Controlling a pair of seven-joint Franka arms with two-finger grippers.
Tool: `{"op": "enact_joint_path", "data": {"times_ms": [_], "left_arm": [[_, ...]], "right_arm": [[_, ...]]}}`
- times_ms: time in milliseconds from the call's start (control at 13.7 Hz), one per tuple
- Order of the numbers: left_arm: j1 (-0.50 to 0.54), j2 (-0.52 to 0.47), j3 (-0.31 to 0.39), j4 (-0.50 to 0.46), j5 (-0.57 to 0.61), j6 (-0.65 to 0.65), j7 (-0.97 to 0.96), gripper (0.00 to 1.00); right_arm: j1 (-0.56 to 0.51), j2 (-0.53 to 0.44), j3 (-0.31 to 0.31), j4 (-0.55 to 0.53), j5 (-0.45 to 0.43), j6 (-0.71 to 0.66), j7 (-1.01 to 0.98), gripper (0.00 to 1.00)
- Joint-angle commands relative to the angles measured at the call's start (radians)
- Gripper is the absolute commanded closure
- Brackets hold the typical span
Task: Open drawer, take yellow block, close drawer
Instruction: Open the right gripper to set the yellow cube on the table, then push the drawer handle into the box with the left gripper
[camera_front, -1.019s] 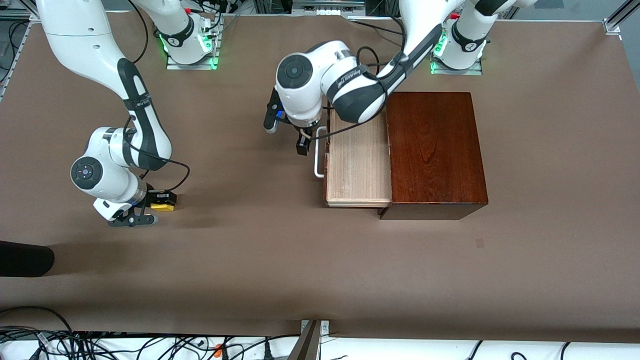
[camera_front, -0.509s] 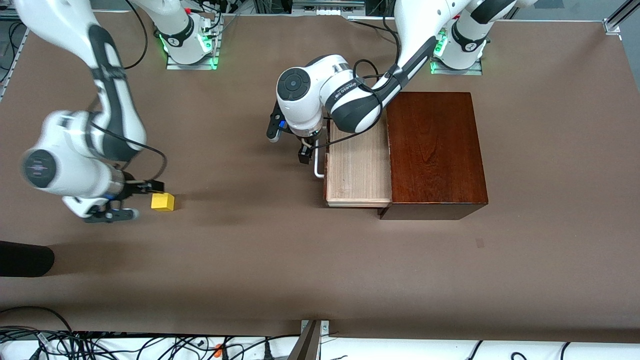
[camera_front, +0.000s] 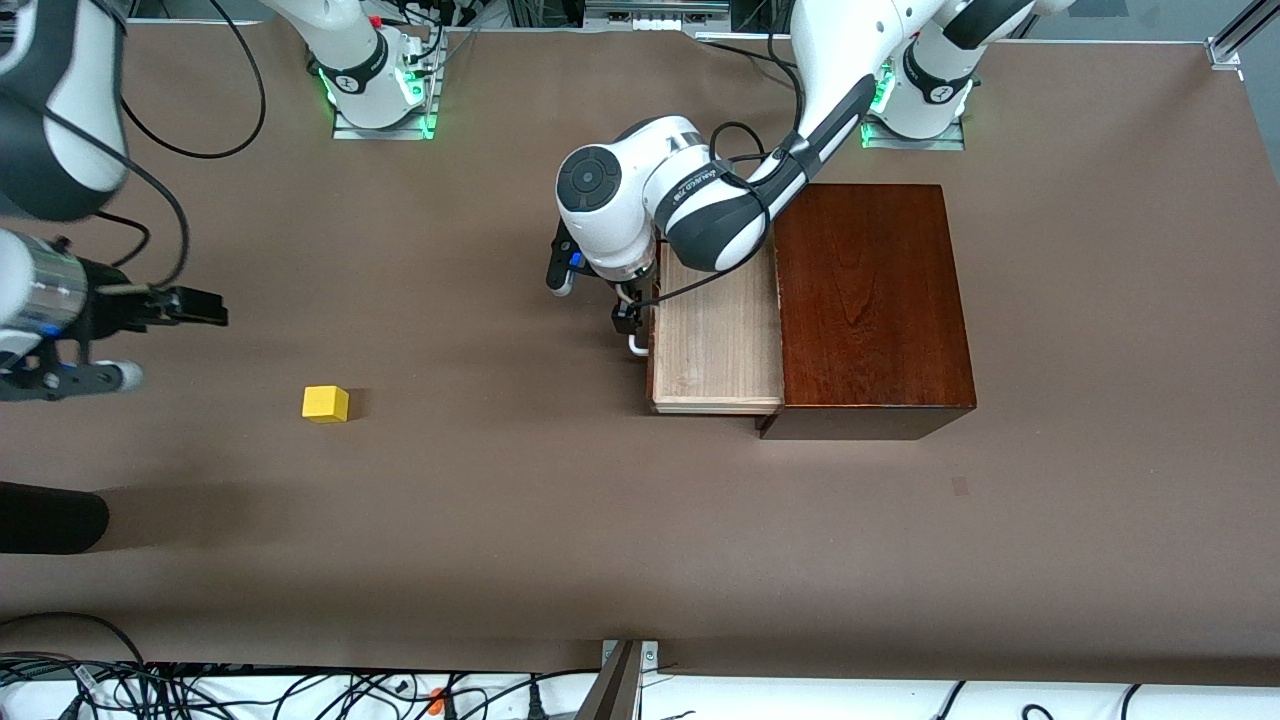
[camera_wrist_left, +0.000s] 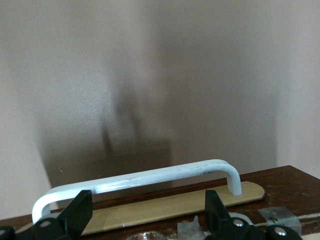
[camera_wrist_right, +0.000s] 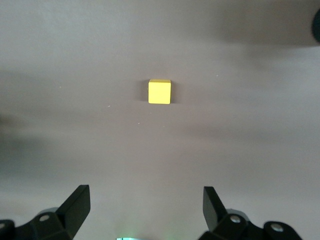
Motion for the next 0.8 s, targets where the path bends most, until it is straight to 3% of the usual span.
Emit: {"op": "enact_joint_path", "data": {"times_ms": [0,73,218,509,728], "left_arm": [[-0.007,-0.011,0.019,0.008,0.032,-0.096,-0.042,0.00],[-0.006,-0.014,0.020,0.008,0.041,-0.115,-0.057,0.00],[-0.006,-0.018,0.020,0.008,0.072,-0.153,-0.079,0.00],[0.008,-0.026,0.028,0.006,0.093,-0.192,-0.079,0.00],[0.034,-0.043,0.028,-0.005,0.093,-0.222,-0.079,0.00]], "right_arm": [[-0.023,-0.033,0.007,0.008,-0.014,-0.012,0.002,0.00],[-0.057,-0.066,0.042,-0.038,-0.019,-0.003,0.005,0.00],[-0.156,-0.181,0.170,-0.197,-0.100,0.087,0.010,0.00],[-0.219,-0.341,0.202,-0.434,-0.112,0.228,0.028,0.00],[-0.244,-0.361,0.211,-0.463,-0.111,0.236,0.028,0.00]]}}
